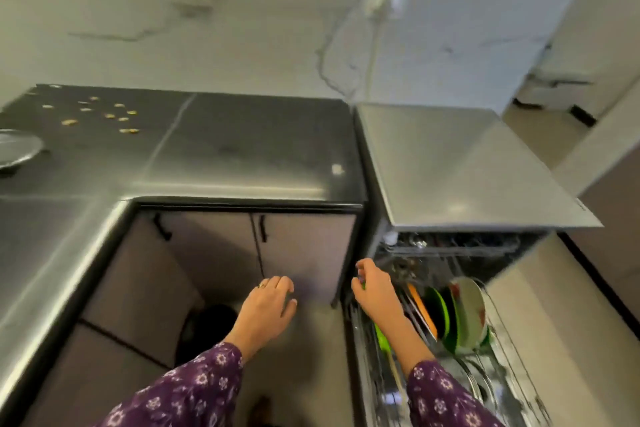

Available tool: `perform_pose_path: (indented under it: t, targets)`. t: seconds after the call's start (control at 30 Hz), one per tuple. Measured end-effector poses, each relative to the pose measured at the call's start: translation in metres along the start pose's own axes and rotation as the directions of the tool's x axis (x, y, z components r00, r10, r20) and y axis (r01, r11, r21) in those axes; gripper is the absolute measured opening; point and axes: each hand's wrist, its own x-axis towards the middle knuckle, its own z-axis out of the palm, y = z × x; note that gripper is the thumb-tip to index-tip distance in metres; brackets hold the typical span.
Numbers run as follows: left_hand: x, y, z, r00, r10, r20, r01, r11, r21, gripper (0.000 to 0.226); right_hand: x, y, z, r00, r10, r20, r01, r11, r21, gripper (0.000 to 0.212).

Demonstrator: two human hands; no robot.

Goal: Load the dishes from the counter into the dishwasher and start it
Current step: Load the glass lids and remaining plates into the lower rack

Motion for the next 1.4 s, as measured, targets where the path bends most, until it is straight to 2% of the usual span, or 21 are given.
perform_pose_path:
  t: [0.2, 0.33, 0.6, 0.8, 0.97, 1.13, 1.27, 1.4]
  targets:
    - [-0.031, -0.095, -0.077, 0.96, -0.226, -0.164, 0.232, 0.972, 0.019, 0.02, 0.04, -0.127, 0.043, 0.959, -0.254, 0.129, 0.262, 0.964, -0.046, 0.025]
    - [-0.046, -0.167, -0.118, 0.907, -0.343, -0.243, 0.359, 0.933, 0.027, 0.021, 0.068, -0.215, 0.083, 0.913, -0.355, 0.201, 0.369, 0.929, -0.034, 0.024]
    - [-0.067, -0.312, -0.182, 0.802, -0.51, -0.312, 0.531, 0.847, -0.022, 0.037, 0.129, -0.377, 0.185, 0.846, -0.421, 0.327, 0.421, 0.904, 0.075, 0.021]
    - [-0.09, -0.4, -0.208, 0.696, -0.635, -0.335, 0.655, 0.753, -0.067, 0.027, 0.163, -0.48, 0.281, 0.794, -0.42, 0.439, 0.415, 0.903, 0.114, 0.024]
    - [-0.105, -0.442, -0.217, 0.624, -0.705, -0.338, 0.708, 0.693, -0.139, 0.014, 0.175, -0.546, 0.359, 0.745, -0.381, 0.548, 0.314, 0.925, 0.215, 0.016]
    - [-0.116, -0.463, -0.206, 0.588, -0.714, -0.38, 0.712, 0.68, -0.175, 0.012, 0.16, -0.6, 0.429, 0.624, -0.239, 0.744, -0.059, 0.935, 0.35, 0.021]
    - [-0.112, -0.465, -0.201, 0.637, -0.648, -0.417, 0.677, 0.729, -0.1, 0.016, 0.159, -0.632, 0.465, 0.547, -0.154, 0.823, -0.238, 0.914, 0.329, 0.041]
    - [-0.111, -0.466, -0.201, 0.631, -0.659, -0.409, 0.687, 0.72, -0.101, 0.018, 0.159, -0.653, 0.491, 0.504, -0.164, 0.848, -0.307, 0.884, 0.353, 0.035]
